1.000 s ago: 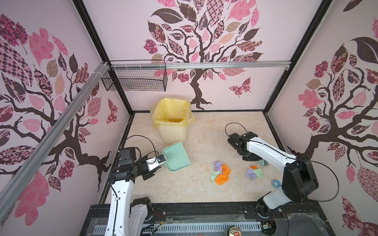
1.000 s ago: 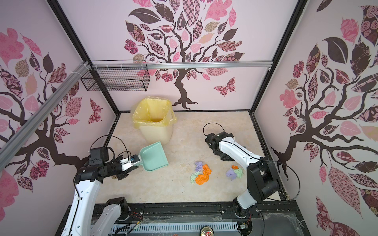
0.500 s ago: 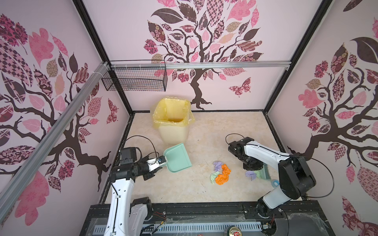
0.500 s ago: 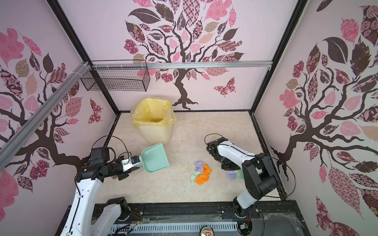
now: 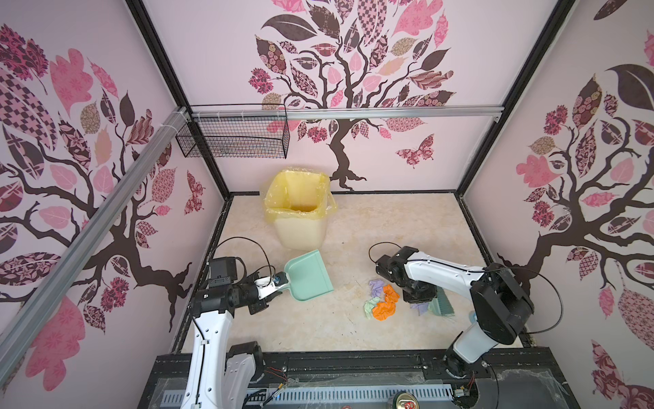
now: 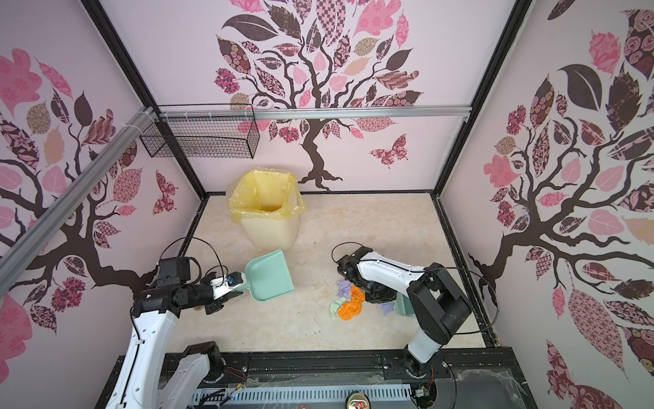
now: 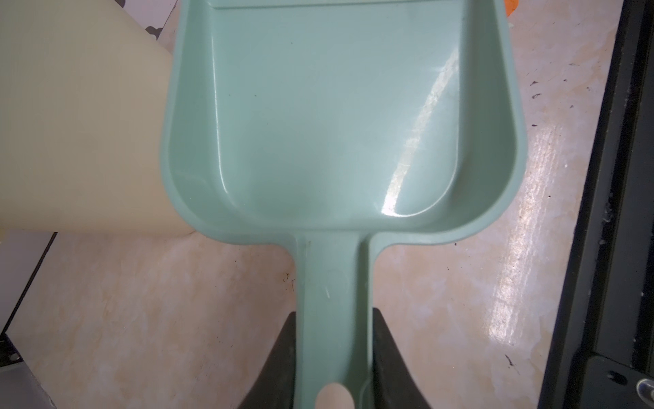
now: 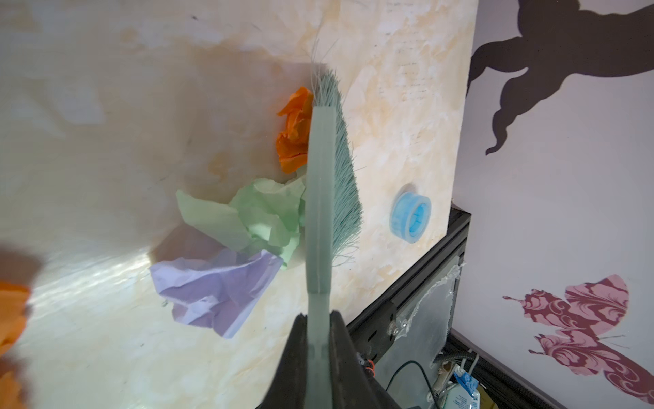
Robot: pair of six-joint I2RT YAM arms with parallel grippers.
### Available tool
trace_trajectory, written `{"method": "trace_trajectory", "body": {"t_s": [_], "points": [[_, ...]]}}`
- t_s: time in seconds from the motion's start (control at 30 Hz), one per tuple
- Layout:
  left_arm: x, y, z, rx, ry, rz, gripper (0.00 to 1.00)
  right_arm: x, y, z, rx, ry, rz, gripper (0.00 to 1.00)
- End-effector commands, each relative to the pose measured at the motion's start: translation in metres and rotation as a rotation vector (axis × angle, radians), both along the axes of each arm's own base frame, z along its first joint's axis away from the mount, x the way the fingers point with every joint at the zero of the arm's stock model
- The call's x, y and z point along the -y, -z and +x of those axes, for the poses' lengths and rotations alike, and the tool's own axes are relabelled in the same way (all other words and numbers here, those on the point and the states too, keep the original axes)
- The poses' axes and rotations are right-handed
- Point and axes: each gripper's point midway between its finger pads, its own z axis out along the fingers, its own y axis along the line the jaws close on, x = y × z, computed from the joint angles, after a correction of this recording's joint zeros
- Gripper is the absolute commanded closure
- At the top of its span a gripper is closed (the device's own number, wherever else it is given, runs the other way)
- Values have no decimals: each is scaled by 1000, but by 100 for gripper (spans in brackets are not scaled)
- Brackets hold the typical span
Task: Sweep away the paper scraps from the table
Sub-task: 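Sweep the far purple and green scraps toward the pile with the right gripper's brush, then slide the dustpan toward the scrap pile with the left gripper while the right brush approaches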
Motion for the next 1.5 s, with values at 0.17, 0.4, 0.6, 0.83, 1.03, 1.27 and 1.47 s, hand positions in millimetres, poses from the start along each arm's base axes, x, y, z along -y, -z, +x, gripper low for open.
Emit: {"method": "trace_trajectory", "body": {"t_s": [0.17,0.4,0.6,0.83,1.03,1.27,1.47], "points": [[5,12,-12,-46,20,-16,100,-88,-12,17,74,-83,266,100],[7,42,-29,-137,55,50,100,-114,-34,14,110,-155,300,100],[13,65,-40,-192,84,113,100,-92,-69,15,177,-160,241,100],[12,93,-53,-276,148,218,100,-64,-98,13,232,-170,164,100],[14,112,-55,-257,215,378,100,-49,-84,12,209,-165,142,100],[31,113,-29,-253,181,414,100,-54,-61,13,183,-171,174,100],[45,111,-10,-252,136,385,100,-70,-50,18,151,-187,215,100]]}}
